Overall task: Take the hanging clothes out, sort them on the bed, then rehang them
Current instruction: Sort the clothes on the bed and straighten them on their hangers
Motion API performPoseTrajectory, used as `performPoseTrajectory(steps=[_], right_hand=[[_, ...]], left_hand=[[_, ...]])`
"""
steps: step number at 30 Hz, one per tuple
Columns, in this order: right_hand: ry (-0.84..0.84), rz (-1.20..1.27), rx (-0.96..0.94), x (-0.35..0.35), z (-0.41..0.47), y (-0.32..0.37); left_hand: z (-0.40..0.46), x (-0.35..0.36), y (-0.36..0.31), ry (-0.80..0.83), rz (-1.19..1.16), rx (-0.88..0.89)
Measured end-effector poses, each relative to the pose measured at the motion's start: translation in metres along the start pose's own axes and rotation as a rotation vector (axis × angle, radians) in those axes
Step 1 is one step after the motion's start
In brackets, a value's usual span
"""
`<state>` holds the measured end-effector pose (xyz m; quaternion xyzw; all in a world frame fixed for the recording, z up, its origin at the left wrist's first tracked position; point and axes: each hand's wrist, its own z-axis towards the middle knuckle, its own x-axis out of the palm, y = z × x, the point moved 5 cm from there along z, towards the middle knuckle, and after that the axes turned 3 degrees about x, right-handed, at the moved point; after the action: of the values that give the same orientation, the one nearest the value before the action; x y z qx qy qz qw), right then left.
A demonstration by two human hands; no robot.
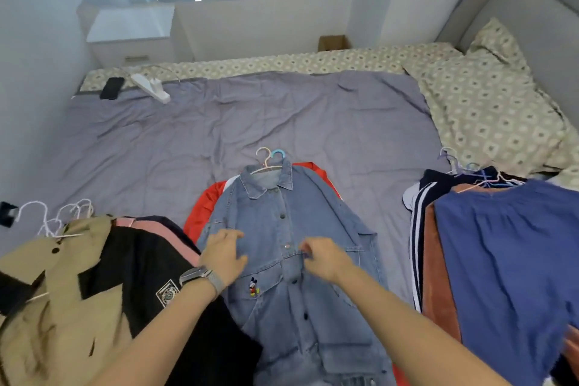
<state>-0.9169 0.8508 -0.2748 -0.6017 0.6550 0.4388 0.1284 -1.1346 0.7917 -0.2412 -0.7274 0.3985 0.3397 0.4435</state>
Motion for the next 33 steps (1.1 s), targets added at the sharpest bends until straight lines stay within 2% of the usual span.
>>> performPoseTrajectory(steps=[4, 8, 13, 17, 21, 23, 27, 29, 33], right_hand=[[0.061, -0.084, 0.056, -0.013, 0.041, -0.088], [0.049, -0.145, 0.088, -0.016, 0.093, -0.133], [0.017, -0.170, 0.018, -0.004, 0.167, -0.144], [-0.100, -0.172, -0.047, -0.010, 0.228, -0.143], [-0.021, -0.218, -0.002, -0.003, 0.274, -0.144], [-0.026, -0.131, 0.056, -0.002, 0.291, -0.147], [-0.192, 0.102, 0.160, -0.011, 0.308, -0.154], [-0.209, 0.175, 0.217, -0.006, 0.308, -0.156], [-0.149, 0.407, 0.104, 0.005, 0.293, -0.141]], left_hand=[[0.031, 0.048, -0.027, 0.054, -0.036, -0.063], [0.068, 0.076, -0.028, 0.096, -0.089, -0.165], [0.103, 0.100, -0.007, 0.095, -0.101, -0.265], [0.116, 0.113, 0.009, 0.089, -0.115, -0.315], [0.114, 0.126, 0.014, 0.029, -0.199, -0.341], [0.108, 0.134, 0.011, 0.004, -0.235, -0.324], [0.091, 0.147, 0.013, -0.033, -0.269, -0.282], [0.081, 0.154, 0.012, -0.039, -0.257, -0.251], [0.064, 0.172, -0.001, 0.025, -0.263, -0.216]])
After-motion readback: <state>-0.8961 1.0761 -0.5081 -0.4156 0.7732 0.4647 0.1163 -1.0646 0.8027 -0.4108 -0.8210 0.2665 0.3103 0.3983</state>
